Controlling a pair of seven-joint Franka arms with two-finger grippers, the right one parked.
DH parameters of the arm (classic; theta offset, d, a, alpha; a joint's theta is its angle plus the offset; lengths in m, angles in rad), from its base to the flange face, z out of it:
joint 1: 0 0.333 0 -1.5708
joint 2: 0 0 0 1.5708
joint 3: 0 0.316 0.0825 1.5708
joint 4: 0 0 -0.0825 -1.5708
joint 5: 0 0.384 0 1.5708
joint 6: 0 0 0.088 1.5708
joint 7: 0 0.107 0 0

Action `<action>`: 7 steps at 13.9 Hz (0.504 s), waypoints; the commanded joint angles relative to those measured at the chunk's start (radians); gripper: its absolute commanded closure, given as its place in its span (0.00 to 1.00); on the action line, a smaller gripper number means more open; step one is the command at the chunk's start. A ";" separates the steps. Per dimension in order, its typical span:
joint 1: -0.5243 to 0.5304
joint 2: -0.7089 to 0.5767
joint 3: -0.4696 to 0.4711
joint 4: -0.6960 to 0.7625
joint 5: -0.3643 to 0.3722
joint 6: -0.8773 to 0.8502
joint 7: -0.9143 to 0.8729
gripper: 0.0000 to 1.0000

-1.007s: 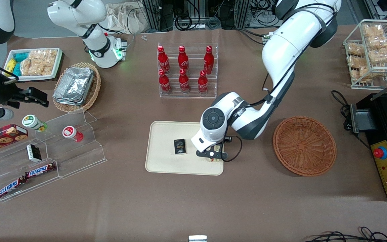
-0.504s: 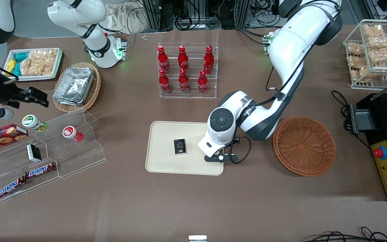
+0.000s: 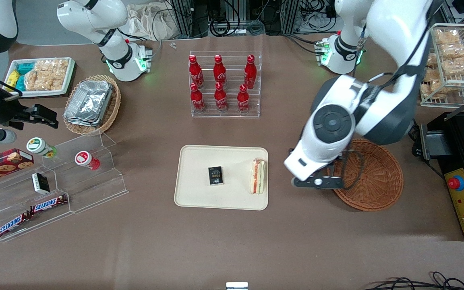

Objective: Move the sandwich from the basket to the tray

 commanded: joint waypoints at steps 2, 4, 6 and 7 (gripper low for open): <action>0.095 -0.118 0.001 -0.045 -0.018 -0.113 0.035 0.01; 0.115 -0.154 0.004 -0.070 -0.013 -0.122 0.041 0.01; 0.117 -0.164 0.028 -0.072 -0.010 -0.122 0.111 0.01; 0.114 -0.173 0.068 -0.072 -0.018 -0.122 0.151 0.01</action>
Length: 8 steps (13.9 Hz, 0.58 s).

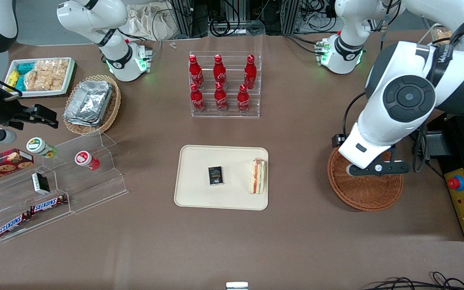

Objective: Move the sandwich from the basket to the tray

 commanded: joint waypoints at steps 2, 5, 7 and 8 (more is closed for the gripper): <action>0.004 -0.057 0.068 -0.047 -0.026 -0.008 0.141 0.01; 0.003 -0.095 0.175 -0.059 -0.104 -0.003 0.253 0.01; 0.003 -0.097 0.223 -0.062 -0.121 -0.002 0.305 0.01; 0.003 -0.097 0.235 -0.062 -0.126 0.002 0.313 0.01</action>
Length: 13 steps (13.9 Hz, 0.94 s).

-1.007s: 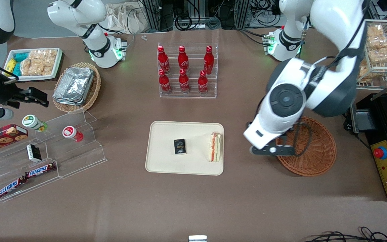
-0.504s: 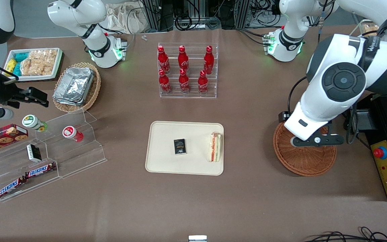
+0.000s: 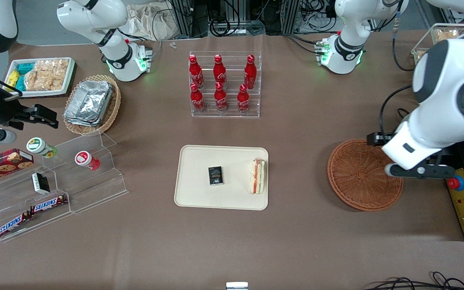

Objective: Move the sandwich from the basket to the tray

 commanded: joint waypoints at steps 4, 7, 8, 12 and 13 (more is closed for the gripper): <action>0.000 -0.066 0.109 -0.063 -0.065 0.005 0.144 0.01; 0.000 -0.097 0.128 -0.114 -0.068 0.017 0.189 0.00; 0.000 -0.091 0.128 -0.109 -0.068 0.017 0.187 0.00; 0.002 -0.082 0.128 -0.109 -0.067 0.032 0.189 0.00; 0.003 -0.083 0.128 -0.109 -0.067 0.034 0.189 0.00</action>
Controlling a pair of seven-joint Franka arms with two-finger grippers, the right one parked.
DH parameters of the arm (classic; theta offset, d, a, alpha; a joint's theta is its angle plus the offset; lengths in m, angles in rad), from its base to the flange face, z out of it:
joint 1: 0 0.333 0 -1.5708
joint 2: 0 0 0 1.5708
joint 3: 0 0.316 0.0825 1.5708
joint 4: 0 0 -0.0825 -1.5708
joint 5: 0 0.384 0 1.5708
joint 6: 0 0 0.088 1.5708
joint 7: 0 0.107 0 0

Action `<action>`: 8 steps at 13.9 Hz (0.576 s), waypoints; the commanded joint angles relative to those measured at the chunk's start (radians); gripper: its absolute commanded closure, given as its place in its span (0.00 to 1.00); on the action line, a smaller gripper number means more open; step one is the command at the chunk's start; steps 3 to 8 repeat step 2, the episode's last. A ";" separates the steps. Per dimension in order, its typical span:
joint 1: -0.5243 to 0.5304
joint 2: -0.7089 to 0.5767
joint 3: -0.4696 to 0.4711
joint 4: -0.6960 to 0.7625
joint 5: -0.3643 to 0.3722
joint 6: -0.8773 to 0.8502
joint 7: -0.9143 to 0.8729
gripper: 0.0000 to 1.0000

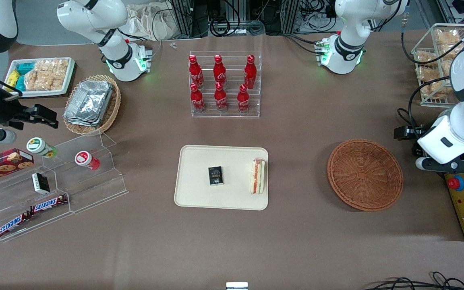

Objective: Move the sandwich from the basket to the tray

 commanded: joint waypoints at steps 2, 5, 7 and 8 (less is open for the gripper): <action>0.003 -0.024 0.005 -0.029 -0.014 0.025 0.020 0.00; 0.003 -0.024 0.005 -0.029 -0.014 0.025 0.020 0.00; 0.003 -0.024 0.005 -0.029 -0.014 0.025 0.020 0.00; 0.003 -0.024 0.005 -0.029 -0.014 0.025 0.020 0.00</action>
